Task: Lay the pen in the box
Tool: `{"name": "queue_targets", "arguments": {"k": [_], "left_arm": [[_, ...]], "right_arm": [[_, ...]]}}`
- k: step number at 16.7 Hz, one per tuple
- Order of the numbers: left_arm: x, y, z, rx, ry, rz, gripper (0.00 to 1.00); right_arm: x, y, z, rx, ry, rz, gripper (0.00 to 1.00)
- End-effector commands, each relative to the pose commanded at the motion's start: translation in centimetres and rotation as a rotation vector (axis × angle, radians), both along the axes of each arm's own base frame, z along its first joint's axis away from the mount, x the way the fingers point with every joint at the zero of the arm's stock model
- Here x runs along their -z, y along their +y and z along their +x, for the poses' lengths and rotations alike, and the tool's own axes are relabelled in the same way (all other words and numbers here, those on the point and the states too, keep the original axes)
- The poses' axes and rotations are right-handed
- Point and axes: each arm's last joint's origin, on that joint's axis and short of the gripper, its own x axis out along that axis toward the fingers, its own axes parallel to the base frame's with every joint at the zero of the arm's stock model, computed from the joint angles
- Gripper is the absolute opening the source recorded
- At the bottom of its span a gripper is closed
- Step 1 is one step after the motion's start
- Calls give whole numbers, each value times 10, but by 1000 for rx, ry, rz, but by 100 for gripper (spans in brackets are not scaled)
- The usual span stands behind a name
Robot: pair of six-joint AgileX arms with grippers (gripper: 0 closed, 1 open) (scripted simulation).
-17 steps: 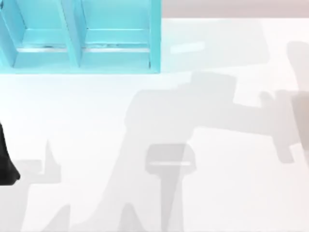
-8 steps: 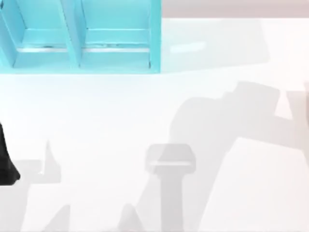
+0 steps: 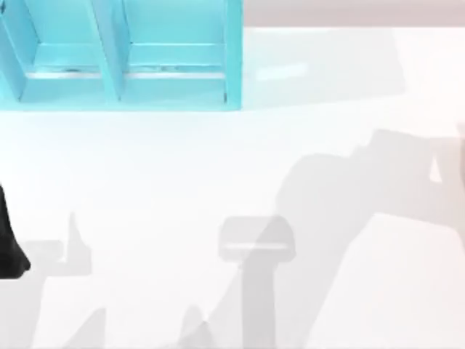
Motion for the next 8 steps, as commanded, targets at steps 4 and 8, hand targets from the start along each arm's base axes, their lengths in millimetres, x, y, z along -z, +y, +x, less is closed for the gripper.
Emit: {"name": "queue_targets", "arguments": {"k": [4,8], "left_arm": [[0,0,0,0,0,0,100],[0,0,0,0,0,0,100]], "right_arm": [[28,2,-13,-3,9,0,0],[35,1,-17,5,3,-4,0]]}}
